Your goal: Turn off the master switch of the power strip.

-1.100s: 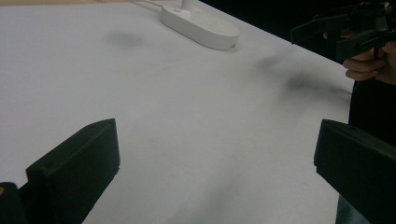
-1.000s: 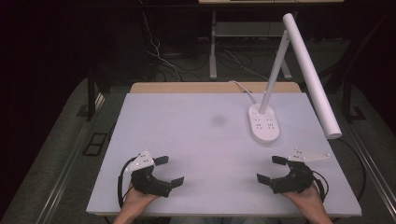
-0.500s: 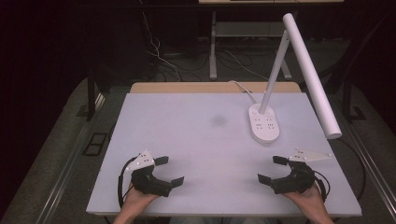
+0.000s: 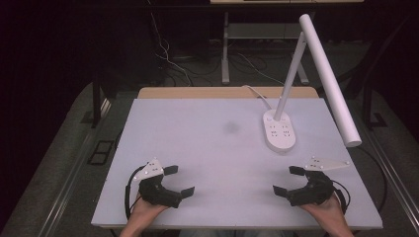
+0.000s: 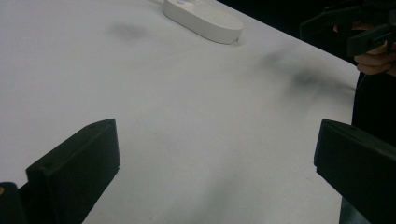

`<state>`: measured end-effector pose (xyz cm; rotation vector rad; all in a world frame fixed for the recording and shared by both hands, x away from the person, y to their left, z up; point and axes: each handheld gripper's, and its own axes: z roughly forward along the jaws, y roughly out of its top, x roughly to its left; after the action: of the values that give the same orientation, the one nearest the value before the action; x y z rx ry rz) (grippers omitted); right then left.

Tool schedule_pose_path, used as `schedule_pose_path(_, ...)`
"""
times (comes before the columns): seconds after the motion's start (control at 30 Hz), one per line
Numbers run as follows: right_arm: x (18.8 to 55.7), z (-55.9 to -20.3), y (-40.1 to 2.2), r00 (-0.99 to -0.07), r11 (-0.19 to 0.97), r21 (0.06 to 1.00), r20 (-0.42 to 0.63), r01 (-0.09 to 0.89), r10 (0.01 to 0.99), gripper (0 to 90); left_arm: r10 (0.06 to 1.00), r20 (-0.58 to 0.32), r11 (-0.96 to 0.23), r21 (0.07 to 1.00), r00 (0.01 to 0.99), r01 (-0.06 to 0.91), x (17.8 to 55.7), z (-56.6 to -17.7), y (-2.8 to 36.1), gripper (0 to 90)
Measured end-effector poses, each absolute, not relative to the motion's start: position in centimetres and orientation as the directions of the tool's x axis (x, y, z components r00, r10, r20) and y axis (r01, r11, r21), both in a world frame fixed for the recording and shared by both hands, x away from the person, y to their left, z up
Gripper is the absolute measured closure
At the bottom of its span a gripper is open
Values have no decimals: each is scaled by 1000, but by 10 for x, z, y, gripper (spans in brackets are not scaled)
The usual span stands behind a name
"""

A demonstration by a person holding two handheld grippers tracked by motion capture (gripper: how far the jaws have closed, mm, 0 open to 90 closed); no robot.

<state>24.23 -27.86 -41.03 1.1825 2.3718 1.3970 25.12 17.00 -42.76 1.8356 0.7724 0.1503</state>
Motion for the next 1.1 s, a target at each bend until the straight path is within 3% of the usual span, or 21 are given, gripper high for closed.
schedule_pose_path(1.1, 281, -374, -278, -683, 315, 766, 213, 561, 698, 4, 578, -258, -198, 876, 774, 440, 254, -428, 173, 0)
